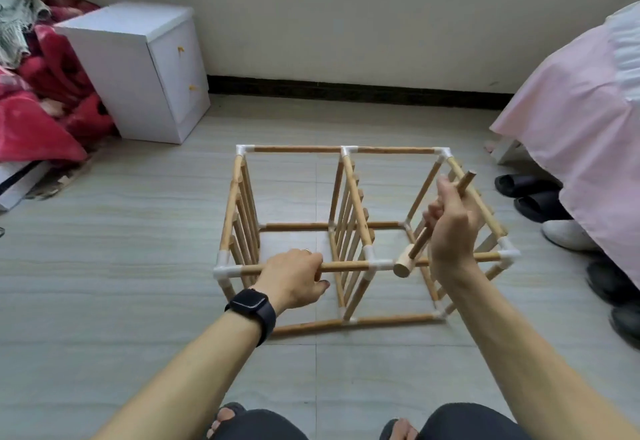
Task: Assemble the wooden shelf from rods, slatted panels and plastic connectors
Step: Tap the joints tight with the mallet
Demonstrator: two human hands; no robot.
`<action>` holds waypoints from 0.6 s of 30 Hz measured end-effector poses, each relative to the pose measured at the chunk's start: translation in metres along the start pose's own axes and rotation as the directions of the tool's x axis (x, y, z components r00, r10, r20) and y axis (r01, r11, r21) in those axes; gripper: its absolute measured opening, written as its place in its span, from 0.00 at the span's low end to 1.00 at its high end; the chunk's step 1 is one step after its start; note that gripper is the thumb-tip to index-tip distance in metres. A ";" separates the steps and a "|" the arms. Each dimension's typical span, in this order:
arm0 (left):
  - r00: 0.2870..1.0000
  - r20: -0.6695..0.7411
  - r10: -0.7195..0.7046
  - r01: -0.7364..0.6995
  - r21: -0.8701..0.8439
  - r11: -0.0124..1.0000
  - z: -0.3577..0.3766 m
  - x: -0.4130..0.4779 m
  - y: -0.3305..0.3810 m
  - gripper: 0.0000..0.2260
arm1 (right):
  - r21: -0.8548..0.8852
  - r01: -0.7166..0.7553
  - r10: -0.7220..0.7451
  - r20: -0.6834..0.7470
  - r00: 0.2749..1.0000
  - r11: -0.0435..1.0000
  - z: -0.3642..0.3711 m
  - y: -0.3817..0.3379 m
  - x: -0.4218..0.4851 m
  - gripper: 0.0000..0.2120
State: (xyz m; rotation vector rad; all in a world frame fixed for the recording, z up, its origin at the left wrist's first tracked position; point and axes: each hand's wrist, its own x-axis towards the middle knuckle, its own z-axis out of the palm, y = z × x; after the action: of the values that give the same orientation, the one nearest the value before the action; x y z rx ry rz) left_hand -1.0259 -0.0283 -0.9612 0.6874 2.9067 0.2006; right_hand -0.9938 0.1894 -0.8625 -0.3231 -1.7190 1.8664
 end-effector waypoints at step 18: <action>0.984 -0.051 -0.168 0.173 0.122 0.977 0.010 0.023 0.001 0.15 | 0.312 0.065 -0.154 0.271 0.950 0.948 0.038 0.019 0.004 0.23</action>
State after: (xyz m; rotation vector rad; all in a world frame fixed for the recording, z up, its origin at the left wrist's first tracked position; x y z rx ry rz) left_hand -1.0444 -0.0164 -0.9734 0.4513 3.0178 0.0115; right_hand -1.0222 0.1596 -0.8743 0.1773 -1.5609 2.1341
